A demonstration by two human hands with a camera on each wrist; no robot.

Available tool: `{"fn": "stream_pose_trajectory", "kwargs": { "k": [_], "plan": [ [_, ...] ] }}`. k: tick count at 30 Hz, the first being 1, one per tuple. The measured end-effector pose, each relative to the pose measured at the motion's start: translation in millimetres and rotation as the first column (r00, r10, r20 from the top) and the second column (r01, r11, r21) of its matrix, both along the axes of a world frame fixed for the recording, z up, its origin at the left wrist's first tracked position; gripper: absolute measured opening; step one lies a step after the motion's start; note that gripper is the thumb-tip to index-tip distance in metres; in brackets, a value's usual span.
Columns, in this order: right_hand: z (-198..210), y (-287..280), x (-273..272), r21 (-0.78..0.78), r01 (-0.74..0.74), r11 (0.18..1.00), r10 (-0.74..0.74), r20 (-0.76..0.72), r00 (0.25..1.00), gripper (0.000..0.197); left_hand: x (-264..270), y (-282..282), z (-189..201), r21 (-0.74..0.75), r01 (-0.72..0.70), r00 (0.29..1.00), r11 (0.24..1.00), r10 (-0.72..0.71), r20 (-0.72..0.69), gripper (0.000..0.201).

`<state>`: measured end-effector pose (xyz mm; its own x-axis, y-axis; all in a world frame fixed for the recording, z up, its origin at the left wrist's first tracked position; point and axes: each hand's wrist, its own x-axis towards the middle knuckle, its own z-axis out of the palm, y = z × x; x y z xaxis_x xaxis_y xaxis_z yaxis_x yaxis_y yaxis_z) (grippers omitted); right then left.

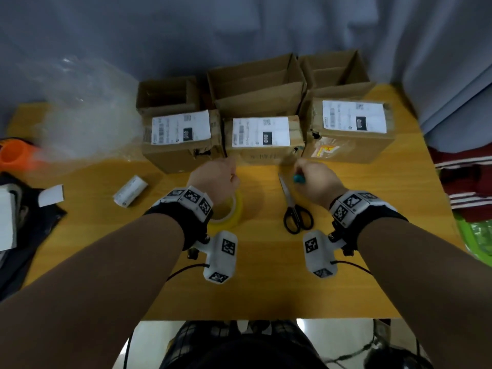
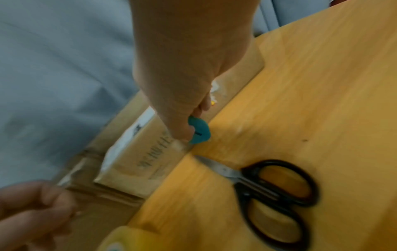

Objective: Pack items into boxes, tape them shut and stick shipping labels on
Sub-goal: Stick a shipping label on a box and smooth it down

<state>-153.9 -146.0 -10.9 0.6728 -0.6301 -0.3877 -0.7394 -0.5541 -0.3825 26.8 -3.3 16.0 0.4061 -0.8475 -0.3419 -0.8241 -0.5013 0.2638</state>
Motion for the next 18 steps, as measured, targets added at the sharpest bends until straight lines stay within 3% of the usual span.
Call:
{"fn": "stream_pose_trajectory", "kwargs": {
  "k": [2, 5, 7, 12, 18],
  "plan": [
    [19.6, 4.5, 11.5, 0.042, -0.032, 0.999, 0.025, 0.161, 0.987, 0.021, 10.6, 3.5, 7.7, -0.027, -0.001, 1.000, 1.000, 0.001, 0.020, 0.014],
    [44.0, 10.1, 40.1, 0.069, -0.117, 0.991, 0.095, 0.266, 0.959, 0.038, 33.7, 16.0, 18.9, -0.090, -0.025, 0.999, 0.996, 0.029, 0.043, 0.008],
    [55.7, 14.9, 63.0, 0.077, -0.143, 0.987, 0.110, 0.329, 0.938, 0.035, 52.5, 27.8, 26.5, -0.128, -0.048, 0.996, 0.991, 0.058, 0.071, 0.010],
    [66.6, 35.5, 117.2, 0.138, -0.037, 0.990, -0.026, 0.432, 0.902, 0.027, 109.4, 59.8, 26.4, -0.159, -0.133, 0.975, 0.978, 0.158, 0.157, 0.025],
    [58.6, 54.5, 176.3, 0.157, 0.062, 0.986, -0.127, 0.442, 0.888, 0.027, 174.9, 68.5, 10.9, -0.093, -0.268, 0.962, 0.959, 0.259, -0.090, 0.048]
  ]
}}
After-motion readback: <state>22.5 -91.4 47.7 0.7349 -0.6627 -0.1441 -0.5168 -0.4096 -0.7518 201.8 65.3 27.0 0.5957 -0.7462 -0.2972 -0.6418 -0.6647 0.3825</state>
